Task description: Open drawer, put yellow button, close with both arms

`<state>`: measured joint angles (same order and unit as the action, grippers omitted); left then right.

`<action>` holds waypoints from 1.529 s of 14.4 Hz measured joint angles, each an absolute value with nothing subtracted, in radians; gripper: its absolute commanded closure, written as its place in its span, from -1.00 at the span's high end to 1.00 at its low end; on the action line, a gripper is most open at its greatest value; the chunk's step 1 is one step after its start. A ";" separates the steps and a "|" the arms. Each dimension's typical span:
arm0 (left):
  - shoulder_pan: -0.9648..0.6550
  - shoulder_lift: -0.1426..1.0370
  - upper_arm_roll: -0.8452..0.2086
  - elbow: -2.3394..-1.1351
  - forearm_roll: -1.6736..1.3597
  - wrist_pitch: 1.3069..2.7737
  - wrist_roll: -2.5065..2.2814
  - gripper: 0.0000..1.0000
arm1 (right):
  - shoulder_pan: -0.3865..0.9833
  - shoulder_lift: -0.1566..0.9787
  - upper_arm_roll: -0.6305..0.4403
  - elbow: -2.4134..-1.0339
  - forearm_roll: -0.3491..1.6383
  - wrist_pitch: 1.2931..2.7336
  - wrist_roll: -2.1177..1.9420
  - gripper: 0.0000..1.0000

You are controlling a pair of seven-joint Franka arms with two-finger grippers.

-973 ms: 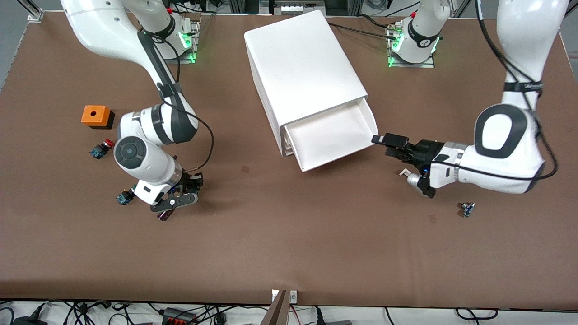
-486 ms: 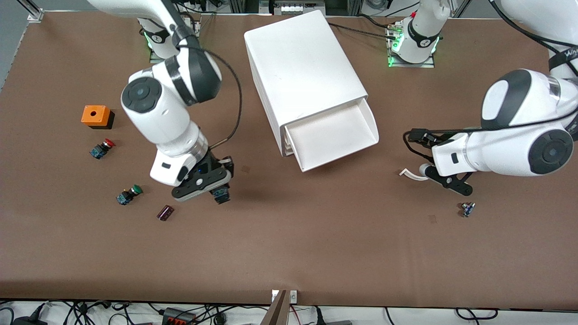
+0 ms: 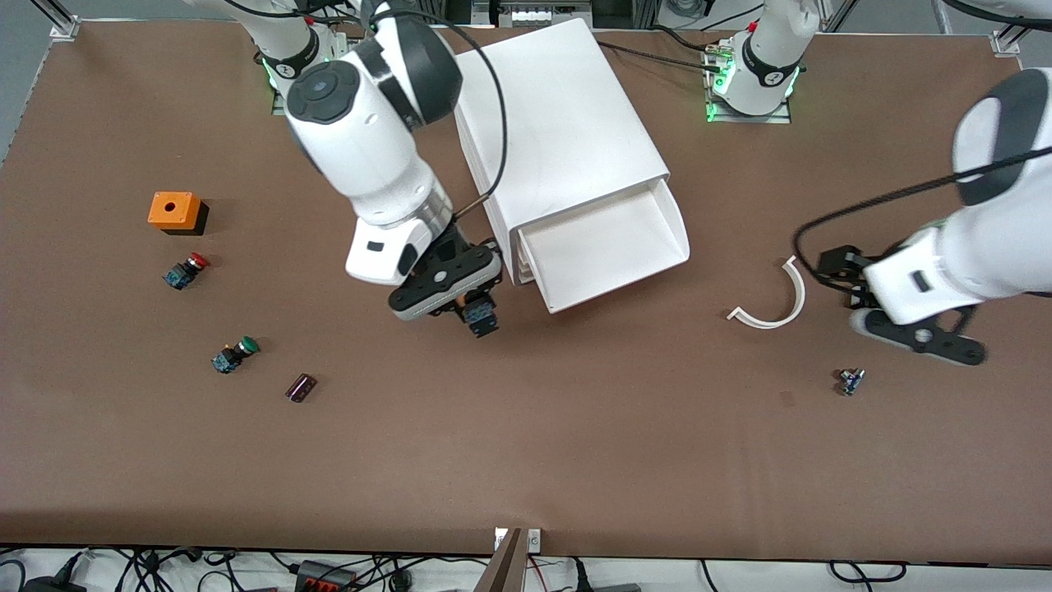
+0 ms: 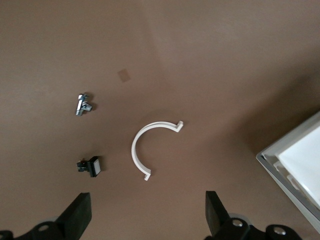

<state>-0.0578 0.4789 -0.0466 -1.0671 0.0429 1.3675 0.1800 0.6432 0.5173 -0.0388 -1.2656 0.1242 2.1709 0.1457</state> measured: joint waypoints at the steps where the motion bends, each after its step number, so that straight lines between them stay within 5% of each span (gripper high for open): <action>1: -0.041 0.479 -0.046 -1.065 0.043 1.367 0.164 1.00 | 0.655 0.525 -0.039 -1.262 0.126 2.171 0.186 -1.00; 22: -0.036 0.464 -0.052 -1.037 0.018 1.351 -0.062 1.00 | 0.835 0.754 -0.039 -1.039 0.134 2.112 0.547 -1.00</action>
